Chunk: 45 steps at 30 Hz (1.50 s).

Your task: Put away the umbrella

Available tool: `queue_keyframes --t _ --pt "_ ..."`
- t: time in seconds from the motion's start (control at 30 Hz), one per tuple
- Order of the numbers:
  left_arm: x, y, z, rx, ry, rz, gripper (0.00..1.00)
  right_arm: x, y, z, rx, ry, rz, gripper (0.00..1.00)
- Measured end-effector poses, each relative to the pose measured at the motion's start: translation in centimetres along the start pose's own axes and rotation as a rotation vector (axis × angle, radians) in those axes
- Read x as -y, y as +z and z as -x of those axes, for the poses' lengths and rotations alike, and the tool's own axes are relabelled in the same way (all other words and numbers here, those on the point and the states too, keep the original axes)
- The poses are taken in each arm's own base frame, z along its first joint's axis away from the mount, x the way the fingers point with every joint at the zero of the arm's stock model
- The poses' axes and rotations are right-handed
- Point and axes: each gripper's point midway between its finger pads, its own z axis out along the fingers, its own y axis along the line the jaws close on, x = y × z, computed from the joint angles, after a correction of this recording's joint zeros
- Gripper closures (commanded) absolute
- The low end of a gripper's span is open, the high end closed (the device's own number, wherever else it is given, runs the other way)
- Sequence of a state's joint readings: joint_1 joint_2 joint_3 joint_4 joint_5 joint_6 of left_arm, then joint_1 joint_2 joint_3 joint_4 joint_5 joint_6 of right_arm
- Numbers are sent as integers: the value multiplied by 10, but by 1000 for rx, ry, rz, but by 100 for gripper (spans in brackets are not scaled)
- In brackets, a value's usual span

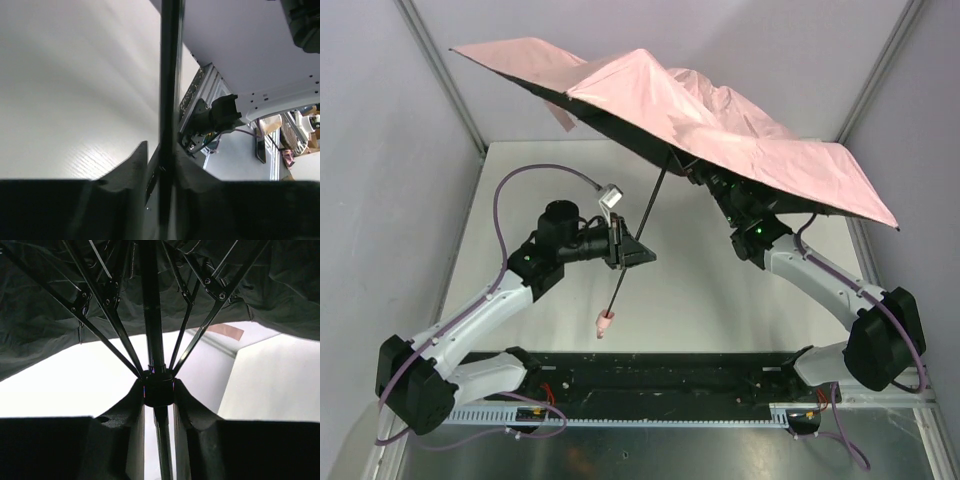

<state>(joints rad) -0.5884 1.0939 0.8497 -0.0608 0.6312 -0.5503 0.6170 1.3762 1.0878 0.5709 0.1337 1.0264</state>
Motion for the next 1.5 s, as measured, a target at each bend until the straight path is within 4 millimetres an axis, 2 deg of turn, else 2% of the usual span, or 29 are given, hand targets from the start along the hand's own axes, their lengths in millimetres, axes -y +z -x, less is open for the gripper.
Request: queue_keyframes --t 0.1,0.17,0.33,0.37,0.4,0.5,0.53,0.63,0.83,0.9,0.93,1.0,1.03,1.13,1.2,1.37,1.4,1.5 --pt "9 3 2 12 9 -30 55 -6 -1 -2 -37 56 29 100" --pt "13 4 -1 19 6 -46 52 -7 -2 -2 -57 81 36 100" --pt "12 -10 -28 17 -26 -51 47 -12 1 5 -91 98 42 100" --pt "14 -14 -31 22 -29 -55 49 -14 2 8 -94 100 49 100" --pt "16 -18 -33 28 -26 -60 56 -16 3 14 -92 102 57 100" --pt "22 -26 -37 45 -23 -75 88 -17 5 34 -72 107 69 100" --pt "24 -28 -37 48 -27 -80 94 -14 6 42 -62 106 68 100" --pt "23 -27 -36 52 -25 -75 99 -6 5 53 -69 108 56 100" --pt "13 -15 -40 -33 -67 -16 100 16 5 46 -57 91 -30 100" --pt "13 -12 -41 -76 -78 0 100 22 1 37 -19 91 -54 100" --pt "13 -9 -39 -88 -81 9 100 23 -3 26 -24 91 -61 100" --pt "15 -2 -15 -47 -63 29 100 20 -16 -17 -122 107 -64 100" --pt "17 1 0 -19 -55 37 100 16 -26 -48 -197 124 -58 100" --pt "12 4 25 36 -70 89 100 6 -49 -94 -333 154 -34 100" --pt "10 4 26 38 -68 102 100 5 -55 -95 -344 154 -31 100" --pt "15 7 30 54 -21 83 100 3 -62 -83 -338 125 -33 100" --pt "15 7 31 59 -14 82 100 4 -62 -81 -340 121 -31 97" --pt "13 7 31 62 3 84 100 4 -62 -80 -346 105 -22 70"
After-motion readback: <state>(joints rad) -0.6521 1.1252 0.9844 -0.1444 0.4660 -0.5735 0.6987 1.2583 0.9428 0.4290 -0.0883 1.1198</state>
